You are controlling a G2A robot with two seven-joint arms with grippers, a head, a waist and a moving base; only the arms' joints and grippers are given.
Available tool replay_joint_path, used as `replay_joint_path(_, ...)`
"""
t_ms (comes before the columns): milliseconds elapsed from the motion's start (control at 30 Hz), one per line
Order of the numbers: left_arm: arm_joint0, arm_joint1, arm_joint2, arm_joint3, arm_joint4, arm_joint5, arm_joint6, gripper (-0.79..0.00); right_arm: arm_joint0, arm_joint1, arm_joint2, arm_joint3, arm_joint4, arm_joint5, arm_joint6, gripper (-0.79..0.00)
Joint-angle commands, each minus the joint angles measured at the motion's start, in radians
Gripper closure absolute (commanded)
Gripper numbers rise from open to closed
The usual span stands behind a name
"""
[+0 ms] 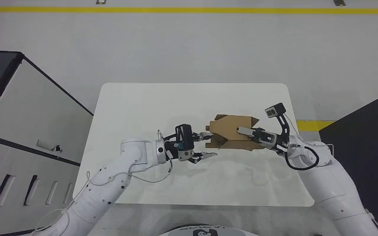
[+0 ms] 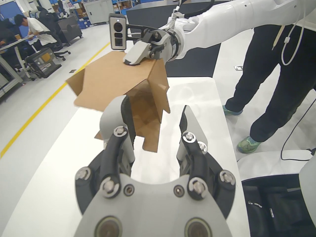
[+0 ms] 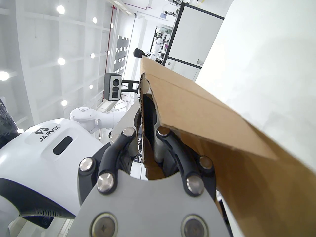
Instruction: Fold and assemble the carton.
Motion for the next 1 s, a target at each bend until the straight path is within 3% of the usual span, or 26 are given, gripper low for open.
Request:
replay_joint_path(0,0.018,0.006,-0.028,-0.003,-0.008,0.002,0.001,-0.403,-0.001,-0.001,0.002,0.004,0.022,-0.013,0.016,0.000)
replay_joint_path(100,0.037,0.013,-0.061,-0.010,-0.011,0.001,0.003,-0.363,-0.003,-0.002,0.008,0.017,0.058,-0.021,0.052,0.000)
replay_joint_path(133,0.044,0.015,-0.071,-0.011,-0.015,0.000,0.007,-0.212,-0.002,-0.002,0.010,0.021,0.071,-0.024,0.067,0.000)
replay_joint_path(167,0.051,0.017,-0.082,-0.011,-0.021,0.001,0.012,0.000,-0.001,-0.002,0.012,0.027,0.082,-0.026,0.079,0.000)
replay_joint_path(300,0.071,0.023,-0.123,-0.007,-0.016,0.029,0.050,0.000,0.006,-0.003,0.020,0.042,0.118,-0.031,0.118,0.000)
replay_joint_path(500,0.075,0.022,-0.120,-0.003,-0.020,0.035,0.047,0.000,0.006,-0.003,0.020,0.042,0.118,-0.031,0.118,0.000)
replay_joint_path(700,0.056,0.011,-0.073,0.064,-0.052,0.058,0.021,0.000,-0.002,-0.008,0.018,0.024,0.156,-0.012,0.104,0.000)
replay_joint_path(967,-0.028,-0.018,0.054,0.103,-0.085,0.000,-0.005,0.000,0.007,-0.016,0.019,0.036,0.174,-0.027,0.096,0.000)
